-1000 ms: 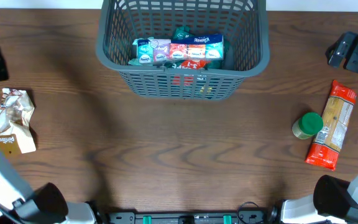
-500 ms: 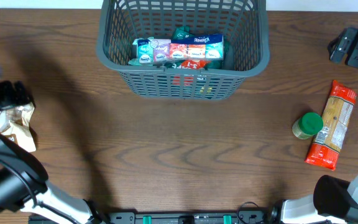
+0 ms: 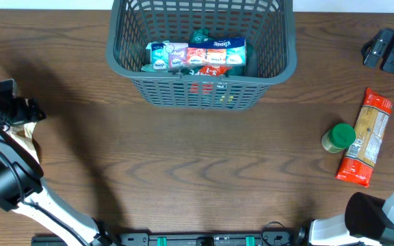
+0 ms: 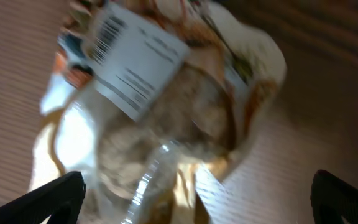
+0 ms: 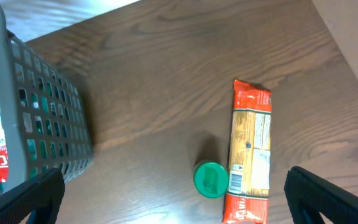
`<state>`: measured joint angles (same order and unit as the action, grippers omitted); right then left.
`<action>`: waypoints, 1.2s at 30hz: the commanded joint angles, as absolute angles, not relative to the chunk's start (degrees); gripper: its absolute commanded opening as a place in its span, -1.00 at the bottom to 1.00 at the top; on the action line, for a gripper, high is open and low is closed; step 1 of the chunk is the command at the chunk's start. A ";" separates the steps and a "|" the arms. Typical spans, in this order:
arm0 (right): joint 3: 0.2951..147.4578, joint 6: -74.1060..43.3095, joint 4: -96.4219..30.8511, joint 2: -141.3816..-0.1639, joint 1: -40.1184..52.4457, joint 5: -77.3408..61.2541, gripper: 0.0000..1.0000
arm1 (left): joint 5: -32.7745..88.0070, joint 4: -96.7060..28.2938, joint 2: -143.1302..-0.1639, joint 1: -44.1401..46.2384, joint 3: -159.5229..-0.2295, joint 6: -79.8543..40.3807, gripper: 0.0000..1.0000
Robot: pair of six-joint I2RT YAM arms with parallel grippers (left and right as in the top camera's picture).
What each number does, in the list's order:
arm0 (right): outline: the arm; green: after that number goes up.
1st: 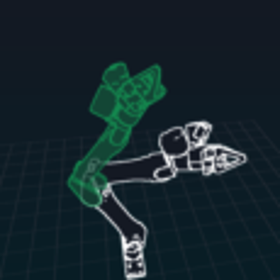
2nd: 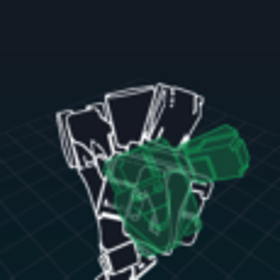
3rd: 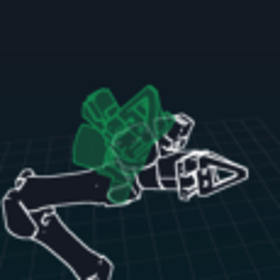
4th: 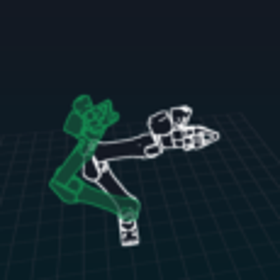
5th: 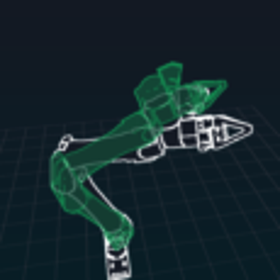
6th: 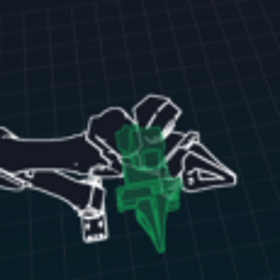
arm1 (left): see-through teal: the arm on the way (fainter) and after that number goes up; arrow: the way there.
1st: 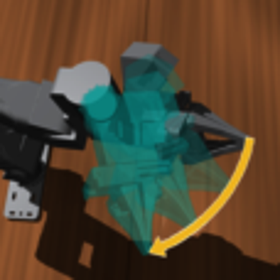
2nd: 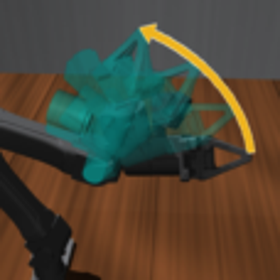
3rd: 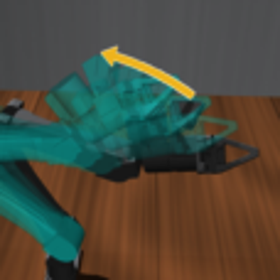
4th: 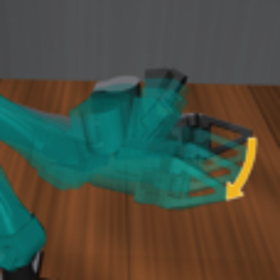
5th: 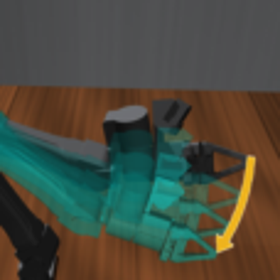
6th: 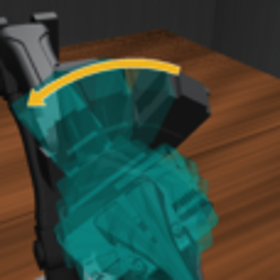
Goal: Pack container
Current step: 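Move the left gripper to the gold snack bag and grasp it, then lift the gold mushroom bag and carry it right over the basket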
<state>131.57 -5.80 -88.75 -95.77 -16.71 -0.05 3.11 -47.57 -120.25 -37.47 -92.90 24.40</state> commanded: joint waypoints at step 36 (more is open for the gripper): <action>132.68 -4.43 -91.35 -95.90 -16.84 2.13 0.99 | 6.66 -47.97 -123.81 -38.17 -93.12 15.92 -0.89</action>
